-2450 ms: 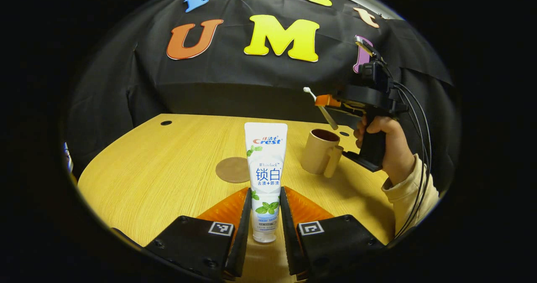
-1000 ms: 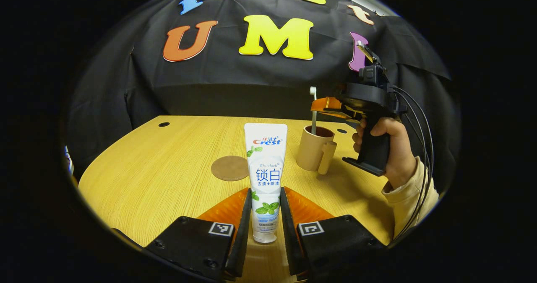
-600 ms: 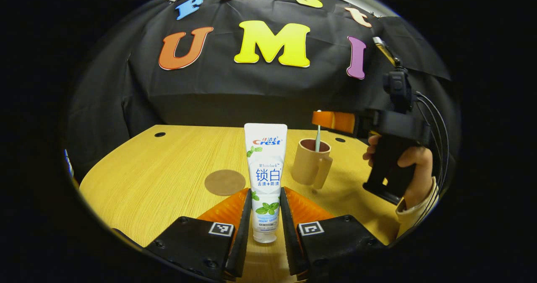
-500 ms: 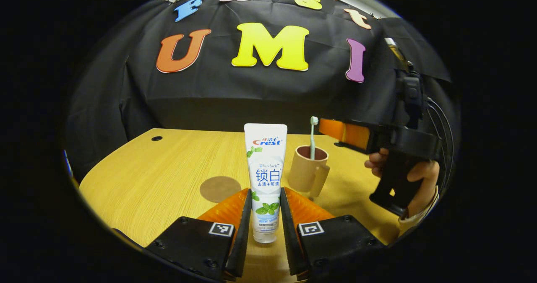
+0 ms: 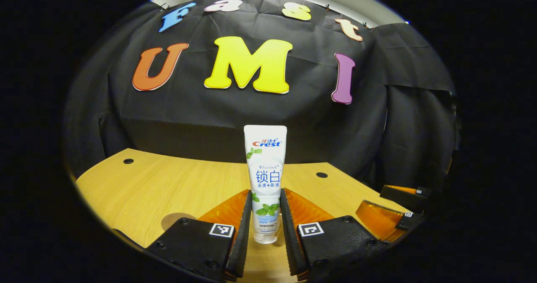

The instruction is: Put the toothbrush and toothpaste on the desktop into the cup, then pick up the cup and place it on the coaster on the desktop.

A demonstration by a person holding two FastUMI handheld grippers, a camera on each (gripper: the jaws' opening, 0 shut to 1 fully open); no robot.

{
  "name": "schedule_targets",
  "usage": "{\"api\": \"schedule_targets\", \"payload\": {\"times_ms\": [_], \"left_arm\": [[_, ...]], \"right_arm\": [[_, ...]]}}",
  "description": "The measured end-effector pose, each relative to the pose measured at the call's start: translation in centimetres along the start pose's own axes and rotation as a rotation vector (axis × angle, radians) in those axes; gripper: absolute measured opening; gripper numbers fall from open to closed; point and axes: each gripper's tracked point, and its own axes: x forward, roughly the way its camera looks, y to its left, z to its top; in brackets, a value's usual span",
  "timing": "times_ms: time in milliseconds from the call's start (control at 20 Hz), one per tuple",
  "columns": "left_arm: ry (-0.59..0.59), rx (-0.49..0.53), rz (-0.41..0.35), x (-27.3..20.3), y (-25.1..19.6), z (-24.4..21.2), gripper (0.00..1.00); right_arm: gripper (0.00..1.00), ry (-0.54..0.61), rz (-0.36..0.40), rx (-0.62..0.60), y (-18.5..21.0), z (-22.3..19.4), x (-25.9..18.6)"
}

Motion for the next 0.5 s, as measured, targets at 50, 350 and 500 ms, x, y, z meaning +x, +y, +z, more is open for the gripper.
{"api": "schedule_targets", "payload": {"times_ms": [50,350,500], "left_arm": [[-0.014,0.000,-0.015,0.6,-0.6,0.4,0.42],[-0.027,-0.011,-0.006,5.2,-1.2,1.5,0.42],[-0.035,0.010,-0.005,5.9,-1.6,1.8,0.42]], "right_arm": [[0.96,-0.001,0.000,0.022,-0.4,-0.6,-0.8],[0.96,0.038,0.044,0.091,-1.0,-2.8,-2.4],[0.93,0.049,0.064,0.071,-0.5,-3.3,-2.4]]}}
